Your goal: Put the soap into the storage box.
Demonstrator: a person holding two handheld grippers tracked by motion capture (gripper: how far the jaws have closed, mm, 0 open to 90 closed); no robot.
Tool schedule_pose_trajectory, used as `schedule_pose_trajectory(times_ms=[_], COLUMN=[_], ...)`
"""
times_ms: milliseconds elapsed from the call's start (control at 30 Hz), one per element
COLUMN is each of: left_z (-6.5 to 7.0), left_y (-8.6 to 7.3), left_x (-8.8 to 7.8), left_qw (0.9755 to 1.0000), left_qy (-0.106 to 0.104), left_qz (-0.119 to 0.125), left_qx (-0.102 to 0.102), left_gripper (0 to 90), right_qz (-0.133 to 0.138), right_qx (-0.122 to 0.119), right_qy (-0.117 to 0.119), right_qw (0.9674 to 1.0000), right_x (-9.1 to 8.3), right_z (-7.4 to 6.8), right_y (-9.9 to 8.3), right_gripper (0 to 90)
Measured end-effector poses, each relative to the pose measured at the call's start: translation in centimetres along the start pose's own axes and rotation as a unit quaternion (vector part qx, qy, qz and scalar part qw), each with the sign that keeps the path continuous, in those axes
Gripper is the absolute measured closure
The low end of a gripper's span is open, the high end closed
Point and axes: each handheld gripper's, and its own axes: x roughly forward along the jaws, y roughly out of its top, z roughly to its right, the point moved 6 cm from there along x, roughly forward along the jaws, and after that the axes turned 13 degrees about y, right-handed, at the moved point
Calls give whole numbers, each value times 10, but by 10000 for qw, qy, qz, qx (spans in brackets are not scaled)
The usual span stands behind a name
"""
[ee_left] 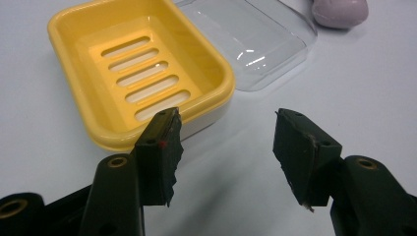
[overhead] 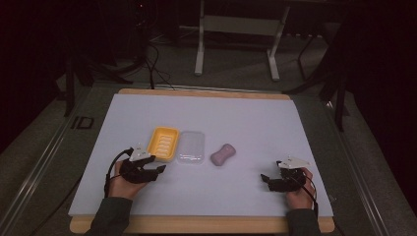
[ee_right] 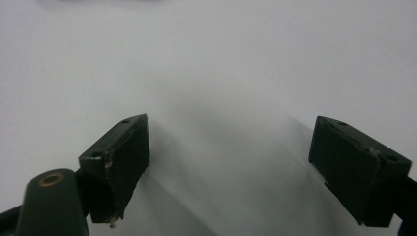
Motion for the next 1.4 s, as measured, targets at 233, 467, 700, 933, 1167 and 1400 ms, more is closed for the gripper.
schedule_pose_trajectory(times_ms=[233,467,700,933,1167,1400], left_z=[0,1,1,4,10,19], left_y=[2,11,19,25,37,53], left_x=[2,0,-5,-6,-2,1], left_qw=[9998,9999,10000,9999,9991,9982], left_qy=[68,32,-8,-128,-163,-170], left_qz=[-185,-127,-22,-5,-154,-141], left_qx=[41,62,6,17,353,560], left_gripper=[439,439,437,435,435,430], right_qz=[240,291,451,485,456,455], right_qx=[141,73,112,150,169,170], right_qy=[20,5,7,29,38,61], right_qw=[9996,9995,9989,9987,9988,9988], right_x=[-4,-5,-9,-9,-9,-9], right_z=[3,1,2,3,3,3], right_y=[1,1,1,1,1,1], right_gripper=[164,213,213,216,218,227])
